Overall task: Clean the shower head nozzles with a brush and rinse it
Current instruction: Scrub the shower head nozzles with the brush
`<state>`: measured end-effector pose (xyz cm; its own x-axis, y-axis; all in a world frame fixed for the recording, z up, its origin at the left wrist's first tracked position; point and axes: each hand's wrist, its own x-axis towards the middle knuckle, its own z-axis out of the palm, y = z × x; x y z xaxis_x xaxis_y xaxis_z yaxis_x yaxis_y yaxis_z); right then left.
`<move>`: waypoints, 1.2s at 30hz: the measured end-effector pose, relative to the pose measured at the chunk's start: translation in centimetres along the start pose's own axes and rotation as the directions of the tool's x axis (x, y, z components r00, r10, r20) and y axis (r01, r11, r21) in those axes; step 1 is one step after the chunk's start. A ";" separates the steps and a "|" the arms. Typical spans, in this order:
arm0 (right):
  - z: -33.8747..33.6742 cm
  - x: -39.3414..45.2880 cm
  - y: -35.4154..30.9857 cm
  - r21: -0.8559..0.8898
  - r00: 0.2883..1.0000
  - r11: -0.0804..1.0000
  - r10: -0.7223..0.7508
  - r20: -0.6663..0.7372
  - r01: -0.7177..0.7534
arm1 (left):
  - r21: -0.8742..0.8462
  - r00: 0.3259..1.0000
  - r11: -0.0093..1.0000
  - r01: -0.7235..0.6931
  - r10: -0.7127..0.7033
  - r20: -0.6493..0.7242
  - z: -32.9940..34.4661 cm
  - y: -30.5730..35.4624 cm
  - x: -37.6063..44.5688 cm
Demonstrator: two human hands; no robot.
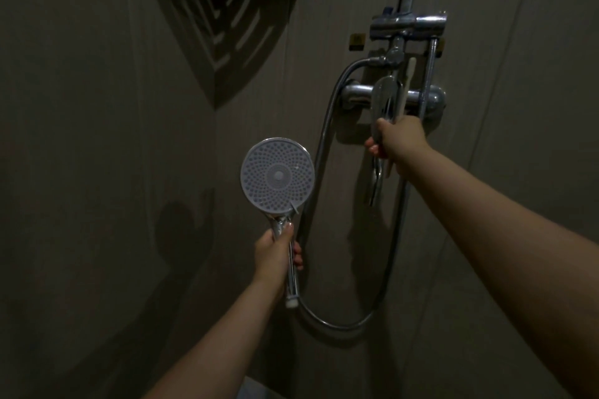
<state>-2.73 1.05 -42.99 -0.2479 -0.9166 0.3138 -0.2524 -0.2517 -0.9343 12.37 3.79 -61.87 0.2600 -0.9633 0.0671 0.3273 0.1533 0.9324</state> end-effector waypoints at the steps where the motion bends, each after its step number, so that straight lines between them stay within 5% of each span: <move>1: 0.0 0.0 -0.1 0.002 1.000 1.000 0.006 -0.001 -0.006 | -0.004 1.000 1.000 0.002 -0.002 0.000 0.0 0.0 0.0; 36: -0.1 0.8 -0.4 -0.034 0.996 0.995 0.089 -0.014 -0.090 | 0.008 1.000 1.000 0.023 -0.023 -0.011 -0.9 -1.4 -1.4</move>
<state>-2.90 0.43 -42.35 -0.2822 -0.9310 0.2314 -0.2609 -0.1576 -0.9524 12.36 5.11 -63.56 0.2624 -0.9641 0.0416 0.3258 0.1291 0.9366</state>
